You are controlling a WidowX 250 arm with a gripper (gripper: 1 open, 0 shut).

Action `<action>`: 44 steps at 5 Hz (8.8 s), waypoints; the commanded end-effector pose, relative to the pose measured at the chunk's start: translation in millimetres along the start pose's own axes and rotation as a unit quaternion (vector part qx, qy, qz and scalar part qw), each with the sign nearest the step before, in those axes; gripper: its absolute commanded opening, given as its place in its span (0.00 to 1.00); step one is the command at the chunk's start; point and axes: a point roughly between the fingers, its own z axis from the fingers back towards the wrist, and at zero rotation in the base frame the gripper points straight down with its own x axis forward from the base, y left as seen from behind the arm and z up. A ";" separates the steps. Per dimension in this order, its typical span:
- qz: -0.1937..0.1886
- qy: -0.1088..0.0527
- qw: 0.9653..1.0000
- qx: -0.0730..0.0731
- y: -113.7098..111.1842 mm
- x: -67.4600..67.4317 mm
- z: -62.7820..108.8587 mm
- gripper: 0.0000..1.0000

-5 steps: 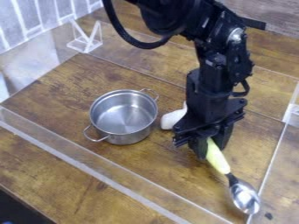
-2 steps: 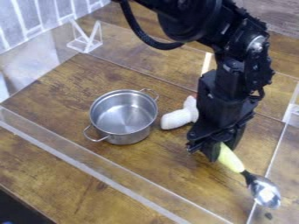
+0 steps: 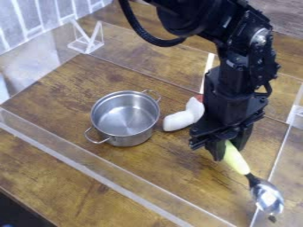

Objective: Move the green spoon to the left side of the table

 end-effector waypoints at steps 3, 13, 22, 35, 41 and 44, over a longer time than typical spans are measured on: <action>-0.009 -0.022 0.998 -0.055 -1.3 20.6 19.5 0.00; -0.087 -0.056 0.994 -0.020 -11.5 1.2 -8.3 0.00; -0.191 0.007 0.981 -0.032 -12.7 18.1 -12.3 0.00; -0.593 0.105 0.798 -0.012 23.3 84.3 120.3 0.00; -0.585 0.109 0.802 0.050 98.5 110.5 114.0 0.00; -0.575 0.112 0.809 0.048 143.2 167.1 111.7 0.00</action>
